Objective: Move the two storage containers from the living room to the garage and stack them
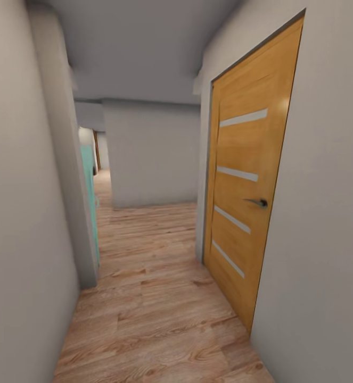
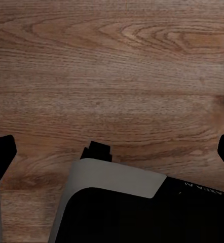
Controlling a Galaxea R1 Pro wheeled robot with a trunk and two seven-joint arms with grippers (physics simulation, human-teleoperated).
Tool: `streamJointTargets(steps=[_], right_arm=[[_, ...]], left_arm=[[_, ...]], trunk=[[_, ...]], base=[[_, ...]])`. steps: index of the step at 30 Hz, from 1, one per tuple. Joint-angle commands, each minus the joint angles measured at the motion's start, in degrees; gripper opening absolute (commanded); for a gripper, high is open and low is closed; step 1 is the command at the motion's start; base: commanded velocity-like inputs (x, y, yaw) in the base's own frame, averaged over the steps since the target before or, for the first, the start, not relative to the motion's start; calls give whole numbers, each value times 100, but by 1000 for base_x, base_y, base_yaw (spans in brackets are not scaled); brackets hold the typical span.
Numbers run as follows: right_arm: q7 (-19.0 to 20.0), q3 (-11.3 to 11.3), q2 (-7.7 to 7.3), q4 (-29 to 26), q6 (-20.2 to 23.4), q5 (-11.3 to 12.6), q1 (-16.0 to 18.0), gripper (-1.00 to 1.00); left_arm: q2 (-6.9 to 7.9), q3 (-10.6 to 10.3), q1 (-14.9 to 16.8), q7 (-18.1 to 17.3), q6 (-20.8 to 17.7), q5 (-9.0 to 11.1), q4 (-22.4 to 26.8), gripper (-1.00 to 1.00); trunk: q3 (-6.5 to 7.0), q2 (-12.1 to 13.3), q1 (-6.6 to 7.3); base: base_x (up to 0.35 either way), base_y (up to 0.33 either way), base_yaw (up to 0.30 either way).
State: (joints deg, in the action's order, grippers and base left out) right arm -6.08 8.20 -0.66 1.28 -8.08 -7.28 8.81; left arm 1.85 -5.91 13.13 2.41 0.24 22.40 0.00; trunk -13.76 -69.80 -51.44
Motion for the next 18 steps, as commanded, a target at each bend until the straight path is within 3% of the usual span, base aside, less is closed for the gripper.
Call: streamJointTargets(steps=[1,6,18], right_arm=[[-33,14,2,13,-18,-61,7,100],[-40,15,4,12,-12,-54,7,100],[-42,3,-3,12,-16,-37,7,100]], left_arm=[[0,-50,4,14,2,45,0,100],[0,-46,5,18,2,45,0,100],[0,-49,3,14,2,45,0,100]], trunk=[[-7,-4,-4],[-7,-4,-4],[-22,-4,-4]], base=[[322,0,0],[322,0,53],[322,0,224]])
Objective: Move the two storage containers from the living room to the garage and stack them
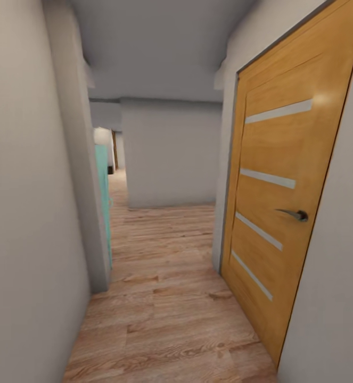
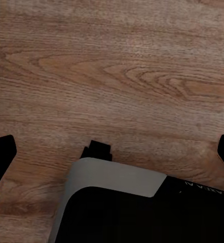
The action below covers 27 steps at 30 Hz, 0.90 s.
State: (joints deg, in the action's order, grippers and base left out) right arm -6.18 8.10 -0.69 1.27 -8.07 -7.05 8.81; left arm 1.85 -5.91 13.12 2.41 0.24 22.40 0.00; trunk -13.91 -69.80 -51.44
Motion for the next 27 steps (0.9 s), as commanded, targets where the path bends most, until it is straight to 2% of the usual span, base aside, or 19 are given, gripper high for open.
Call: streamJointTargets(steps=[1,27], right_arm=[[-32,13,-2,14,-20,-60,6,100],[-41,-43,-13,5,-20,-5,6,100]], left_arm=[[-1,-49,4,14,2,45,0,100],[-1,-51,5,14,-3,45,0,100]], trunk=[[-8,-4,-4],[-9,-4,-4]], base=[[322,0,88],[322,0,8]])
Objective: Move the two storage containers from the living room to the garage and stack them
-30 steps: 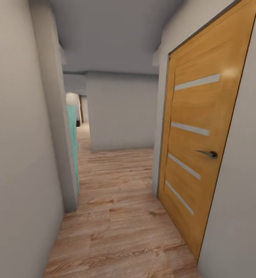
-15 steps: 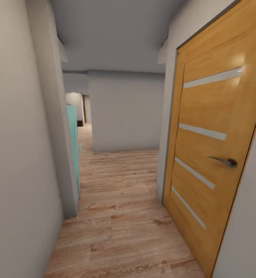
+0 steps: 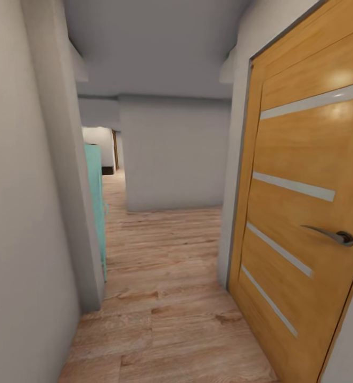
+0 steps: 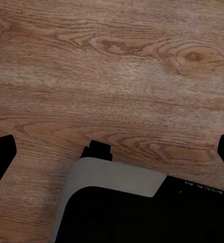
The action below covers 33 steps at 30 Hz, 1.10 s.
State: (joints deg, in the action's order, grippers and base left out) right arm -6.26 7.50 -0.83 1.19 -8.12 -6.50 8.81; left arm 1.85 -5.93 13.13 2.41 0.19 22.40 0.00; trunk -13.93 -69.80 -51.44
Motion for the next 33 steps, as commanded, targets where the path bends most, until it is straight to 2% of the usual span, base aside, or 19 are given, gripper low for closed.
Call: streamJointTargets(steps=[1,9,14,19,28,33], right_arm=[[-33,17,7,13,-15,-58,7,100],[-26,0,34,20,-3,-21,7,100],[-24,-15,35,21,-11,105,7,100],[-24,-12,44,22,-14,134,7,100],[-24,-4,22,22,-15,131,7,100],[-24,-3,20,22,-16,127,7,100]], left_arm=[[0,-49,4,14,1,45,0,100],[0,-49,2,18,-1,45,0,100],[0,-48,5,18,-1,45,0,100],[0,-47,4,16,-1,45,0,100],[0,-47,4,14,-1,45,0,100],[0,-47,3,15,-1,45,0,100]], trunk=[[-7,-4,-4],[-7,-4,-4],[-7,-4,-4],[-7,-4,-4],[-7,-4,-4],[-7,-4,-4]], base=[[322,0,0],[322,0,0],[322,0,0],[322,0,20],[322,0,210],[322,0,50]])
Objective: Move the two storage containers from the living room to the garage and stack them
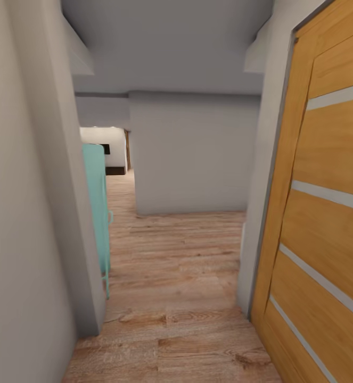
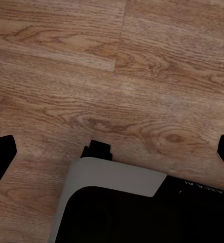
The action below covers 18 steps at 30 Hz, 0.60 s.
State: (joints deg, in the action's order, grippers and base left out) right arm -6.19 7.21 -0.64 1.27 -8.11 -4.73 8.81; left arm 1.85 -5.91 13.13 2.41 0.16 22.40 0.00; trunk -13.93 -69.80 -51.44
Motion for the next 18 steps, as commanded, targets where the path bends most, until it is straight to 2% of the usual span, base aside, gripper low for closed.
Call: streamJointTargets(steps=[1,18], right_arm=[[-32,26,-2,14,-19,-52,7,100],[-32,29,-7,14,-17,-55,7,100]], left_arm=[[-1,-49,3,14,2,45,0,100],[-1,-48,5,14,2,45,0,100]], trunk=[[-7,-4,-4],[-7,-4,-4]], base=[[322,0,11],[322,0,1]])
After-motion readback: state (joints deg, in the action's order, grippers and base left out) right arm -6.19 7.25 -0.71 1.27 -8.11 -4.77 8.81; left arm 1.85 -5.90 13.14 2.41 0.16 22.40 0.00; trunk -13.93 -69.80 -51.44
